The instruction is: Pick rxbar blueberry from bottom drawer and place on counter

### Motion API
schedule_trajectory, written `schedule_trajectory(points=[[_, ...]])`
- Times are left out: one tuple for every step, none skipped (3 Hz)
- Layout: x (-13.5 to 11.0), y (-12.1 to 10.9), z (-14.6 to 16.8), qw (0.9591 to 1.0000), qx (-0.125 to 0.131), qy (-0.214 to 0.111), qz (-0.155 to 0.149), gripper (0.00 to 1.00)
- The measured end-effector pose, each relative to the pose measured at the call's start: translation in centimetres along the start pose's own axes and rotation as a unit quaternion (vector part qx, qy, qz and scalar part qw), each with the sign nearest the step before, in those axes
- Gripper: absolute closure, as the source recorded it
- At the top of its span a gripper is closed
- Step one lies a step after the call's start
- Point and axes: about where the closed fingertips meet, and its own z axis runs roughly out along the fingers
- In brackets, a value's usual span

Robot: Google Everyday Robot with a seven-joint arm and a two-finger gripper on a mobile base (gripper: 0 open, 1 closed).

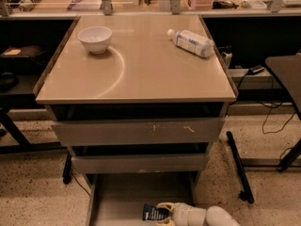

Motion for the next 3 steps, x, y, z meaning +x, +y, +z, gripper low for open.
schedule_trajectory(points=[[1.26,-0.16,-3.26,0.9994,0.031,0.005,0.012,1.00],[1.26,-0.16,-3.25,0.9994,0.031,0.005,0.012,1.00],[0.78,-0.11,-3.39,0.9994,0.029,0.020,0.007,1.00]])
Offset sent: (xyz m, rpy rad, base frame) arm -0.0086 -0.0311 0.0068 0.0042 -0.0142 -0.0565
